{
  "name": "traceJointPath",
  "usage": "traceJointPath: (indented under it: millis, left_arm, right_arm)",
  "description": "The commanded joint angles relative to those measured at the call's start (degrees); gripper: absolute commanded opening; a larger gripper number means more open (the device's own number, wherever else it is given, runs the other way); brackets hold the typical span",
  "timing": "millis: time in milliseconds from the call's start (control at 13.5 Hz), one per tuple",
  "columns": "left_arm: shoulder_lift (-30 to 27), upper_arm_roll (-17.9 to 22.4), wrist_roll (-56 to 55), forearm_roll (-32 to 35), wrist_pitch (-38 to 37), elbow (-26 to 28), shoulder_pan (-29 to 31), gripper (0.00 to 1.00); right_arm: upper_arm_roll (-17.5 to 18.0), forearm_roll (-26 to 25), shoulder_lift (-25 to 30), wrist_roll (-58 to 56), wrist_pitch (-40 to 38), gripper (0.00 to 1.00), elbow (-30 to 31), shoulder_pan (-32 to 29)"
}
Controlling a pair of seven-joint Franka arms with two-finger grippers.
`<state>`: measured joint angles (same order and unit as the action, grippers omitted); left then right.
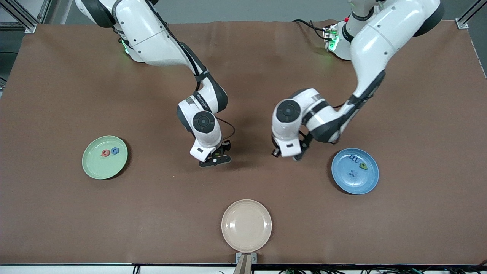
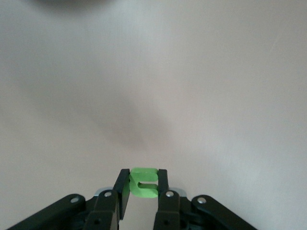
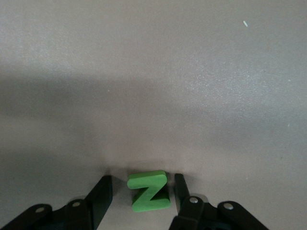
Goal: Sort upper and lower case letters into plates
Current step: 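Drop the n in the blue plate while the right gripper carries the Z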
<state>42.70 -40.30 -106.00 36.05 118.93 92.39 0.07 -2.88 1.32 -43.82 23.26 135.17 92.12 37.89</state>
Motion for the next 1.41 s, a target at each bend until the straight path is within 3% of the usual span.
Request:
traceJointPath:
  millis: [0,296,667,963,1111,1185,1333]
  left_arm:
    - [-2.88,-0.56,14.54,-0.45,-4.32,-1.33,6.05,0.00]
    - [-2.98,-2.06,31.35,-2.04,-4.41,-1.33,16.26,0.00]
    - [2.99,0.66,35.16,-1.77,-3.45,-4.15,17.42,0.03]
    - [3.70,2.07,35.25,-1.24,-2.13,-3.71,17.42,0.37]
    - [3.97,2.16,35.43,-1.16,-1.34,-3.44,17.16,0.86]
    - [3.45,2.16,35.69,-1.16,-1.42,-3.53,17.68,1.00]
    - [1.43,1.90,39.88,-1.24,-2.03,-3.97,18.03,1.00]
  right_arm:
    - [0.95,0.97,0.49,-1.19,0.45,0.49,1.83,-1.15]
    - [0.95,0.97,0.58,-2.95,0.45,0.34,2.09,-2.03]
    - [0.95,0.97,1.10,-5.67,-0.08,0.23,1.92,-3.17]
    - [0.86,0.97,6.10,-13.20,-10.85,0.22,-0.10,-7.98]
    - [0.69,0.88,9.62,-24.85,-15.88,0.22,-0.10,-13.77]
    - [0.51,0.88,10.59,-32.49,-17.90,0.22,-0.02,-17.11]
    - [0.42,0.79,11.21,-44.03,-18.54,0.22,0.86,-24.49]
